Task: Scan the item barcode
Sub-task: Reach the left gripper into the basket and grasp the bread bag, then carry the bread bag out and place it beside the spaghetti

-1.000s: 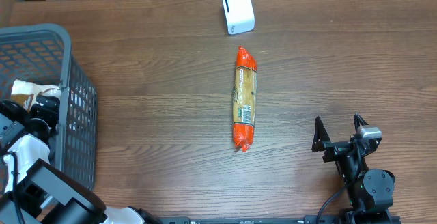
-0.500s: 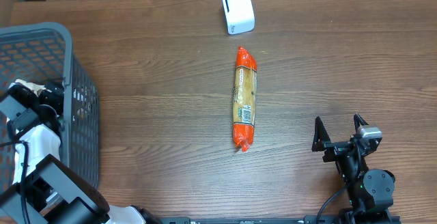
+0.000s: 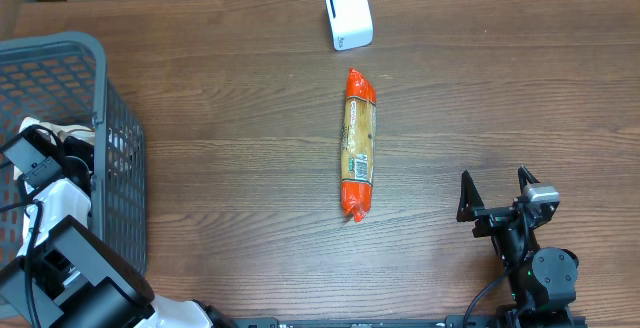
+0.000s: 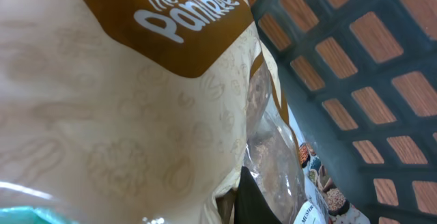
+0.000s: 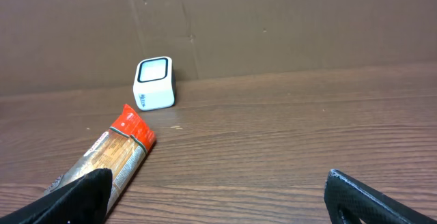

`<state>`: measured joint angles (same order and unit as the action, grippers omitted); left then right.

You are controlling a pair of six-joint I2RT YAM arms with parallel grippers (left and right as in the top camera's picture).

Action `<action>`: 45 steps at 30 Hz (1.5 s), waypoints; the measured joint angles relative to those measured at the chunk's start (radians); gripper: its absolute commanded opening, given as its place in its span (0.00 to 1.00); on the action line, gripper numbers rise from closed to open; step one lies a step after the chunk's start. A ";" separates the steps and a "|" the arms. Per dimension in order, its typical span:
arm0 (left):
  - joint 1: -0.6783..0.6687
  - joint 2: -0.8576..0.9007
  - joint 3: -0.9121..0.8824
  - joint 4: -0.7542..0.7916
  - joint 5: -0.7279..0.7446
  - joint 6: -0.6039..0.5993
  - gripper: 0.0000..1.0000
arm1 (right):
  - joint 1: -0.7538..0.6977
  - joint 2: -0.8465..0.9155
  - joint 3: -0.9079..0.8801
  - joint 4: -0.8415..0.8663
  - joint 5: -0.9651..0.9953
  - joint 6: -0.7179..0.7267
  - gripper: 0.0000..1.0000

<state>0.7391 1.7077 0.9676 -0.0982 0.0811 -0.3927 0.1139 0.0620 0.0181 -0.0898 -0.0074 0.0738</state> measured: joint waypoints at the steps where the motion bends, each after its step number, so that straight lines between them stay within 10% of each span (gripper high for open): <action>1: 0.000 0.000 0.000 -0.007 0.000 0.000 0.04 | 0.000 0.000 0.000 0.000 0.000 0.000 1.00; 27: -0.044 -0.861 -0.007 -0.213 0.087 0.031 0.04 | 0.000 0.000 0.000 0.000 0.000 0.000 1.00; 45: -0.647 -0.679 0.333 -0.672 0.103 0.192 0.04 | 0.000 0.000 0.000 0.000 0.000 0.000 1.00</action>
<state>0.0925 1.0290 1.3010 -0.7700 0.1844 -0.2012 0.1139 0.0620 0.0181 -0.0898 -0.0074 0.0738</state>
